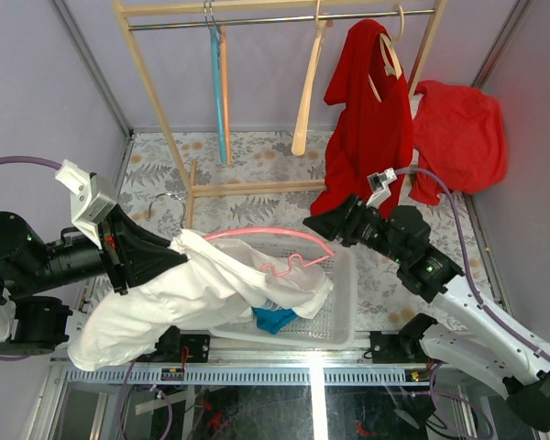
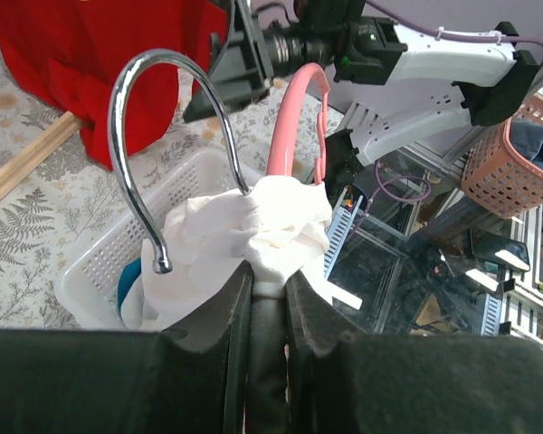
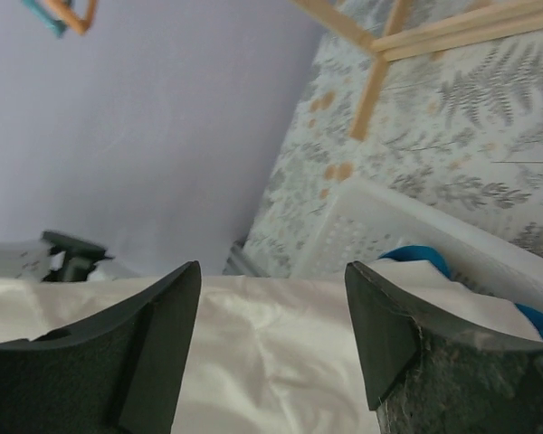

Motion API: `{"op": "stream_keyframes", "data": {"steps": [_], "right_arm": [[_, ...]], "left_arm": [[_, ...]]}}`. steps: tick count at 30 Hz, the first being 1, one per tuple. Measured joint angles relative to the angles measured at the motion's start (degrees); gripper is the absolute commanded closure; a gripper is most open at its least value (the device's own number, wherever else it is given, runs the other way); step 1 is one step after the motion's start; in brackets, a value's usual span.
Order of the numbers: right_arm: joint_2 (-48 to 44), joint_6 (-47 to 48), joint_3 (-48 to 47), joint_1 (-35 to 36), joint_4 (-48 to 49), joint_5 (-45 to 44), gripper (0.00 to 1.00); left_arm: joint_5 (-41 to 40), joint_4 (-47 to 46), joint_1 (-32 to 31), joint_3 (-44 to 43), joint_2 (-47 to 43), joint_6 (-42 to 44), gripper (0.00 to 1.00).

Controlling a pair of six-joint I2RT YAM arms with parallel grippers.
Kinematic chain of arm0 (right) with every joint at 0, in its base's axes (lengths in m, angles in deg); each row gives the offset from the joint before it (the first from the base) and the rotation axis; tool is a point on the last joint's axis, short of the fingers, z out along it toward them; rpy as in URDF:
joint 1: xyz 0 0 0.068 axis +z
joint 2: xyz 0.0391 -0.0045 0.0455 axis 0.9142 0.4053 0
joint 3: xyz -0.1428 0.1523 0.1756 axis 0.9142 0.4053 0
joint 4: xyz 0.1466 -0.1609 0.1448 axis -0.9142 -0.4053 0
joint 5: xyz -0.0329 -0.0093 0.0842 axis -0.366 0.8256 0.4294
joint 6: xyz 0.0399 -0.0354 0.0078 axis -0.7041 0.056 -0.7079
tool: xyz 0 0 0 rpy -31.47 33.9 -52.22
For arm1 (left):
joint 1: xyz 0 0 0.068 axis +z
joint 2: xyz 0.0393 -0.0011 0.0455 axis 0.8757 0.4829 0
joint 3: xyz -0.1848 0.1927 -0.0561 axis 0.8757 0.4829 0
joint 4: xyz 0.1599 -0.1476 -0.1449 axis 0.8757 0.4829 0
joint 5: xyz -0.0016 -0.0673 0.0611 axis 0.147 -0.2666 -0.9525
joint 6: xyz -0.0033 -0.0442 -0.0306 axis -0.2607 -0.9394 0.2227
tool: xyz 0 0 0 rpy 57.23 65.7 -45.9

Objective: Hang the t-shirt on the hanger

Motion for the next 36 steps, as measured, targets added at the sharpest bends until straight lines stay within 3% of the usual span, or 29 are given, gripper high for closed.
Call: {"op": "stream_keyframes", "data": {"steps": [5,9,12,20,36], "right_arm": [[0.13,-6.69,1.27,-8.61,10.69,18.78,0.36],[3.43,-14.38,5.2,-9.38,23.74,30.16,0.35],[6.29,-17.18,7.41,-9.49,27.56,35.41,0.35],[7.45,-17.59,8.17,-9.22,28.39,42.82,0.35],[6.8,-8.44,8.17,1.44,18.08,42.69,0.35]], "left_arm": [[0.76,-0.02,0.0,1.73,0.15,0.0,1.0],[1.9,-0.66,0.0,3.87,0.17,0.0,1.0],[2.91,-1.44,0.0,6.43,0.2,0.13,1.0],[5.2,-4.39,0.0,10.73,1.11,1.05,1.0],[7.23,-8.76,0.0,12.35,5.95,3.02,1.0]]}}
